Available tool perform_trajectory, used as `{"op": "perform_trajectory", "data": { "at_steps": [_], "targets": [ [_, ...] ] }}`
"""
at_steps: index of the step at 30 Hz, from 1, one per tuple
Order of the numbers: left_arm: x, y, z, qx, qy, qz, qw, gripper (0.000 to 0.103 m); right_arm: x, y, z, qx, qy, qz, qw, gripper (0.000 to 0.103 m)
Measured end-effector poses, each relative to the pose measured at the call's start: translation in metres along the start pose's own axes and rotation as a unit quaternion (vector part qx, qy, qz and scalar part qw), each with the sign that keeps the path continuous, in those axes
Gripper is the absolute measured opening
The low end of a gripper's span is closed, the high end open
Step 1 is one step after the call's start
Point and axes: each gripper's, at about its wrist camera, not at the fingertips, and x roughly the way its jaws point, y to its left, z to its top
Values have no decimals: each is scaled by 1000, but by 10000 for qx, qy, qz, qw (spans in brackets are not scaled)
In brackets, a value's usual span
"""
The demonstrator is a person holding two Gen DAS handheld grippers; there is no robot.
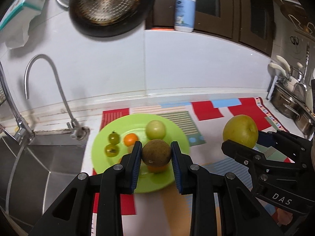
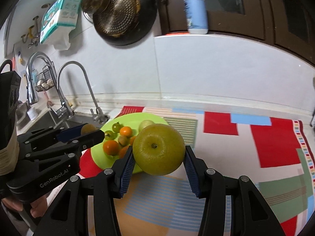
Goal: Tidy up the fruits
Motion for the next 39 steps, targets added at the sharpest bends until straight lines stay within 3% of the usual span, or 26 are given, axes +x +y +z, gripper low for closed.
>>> {"op": "perform_trajectory", "data": {
  "at_steps": [9, 23, 26, 29, 31, 37, 39],
  "targets": [
    [31, 34, 0, -71, 213, 66, 9997, 30, 46, 22, 5, -101, 294, 16, 9995, 50],
    [87, 52, -2, -44, 589, -47, 9982, 30, 113, 18, 6, -78, 792, 96, 9968, 50],
    [90, 52, -2, -26, 584, -35, 9983, 35, 122, 17, 5, -24, 894, 139, 9959, 50],
    [87, 51, -1, 17, 530, -4, 9986, 40, 123, 16, 4, 33, 915, 115, 9957, 52],
    [82, 51, -1, 47, 476, 44, 9988, 41, 116, 17, 5, 44, 782, 126, 9968, 61],
    [53, 53, -2, 39, 265, 146, 9995, 50, 89, 21, 6, 37, 523, -192, 9984, 63],
    [42, 50, -4, 85, 182, 163, 9997, 54, 76, 22, 4, 118, 436, -323, 9985, 71]
  ]
}}
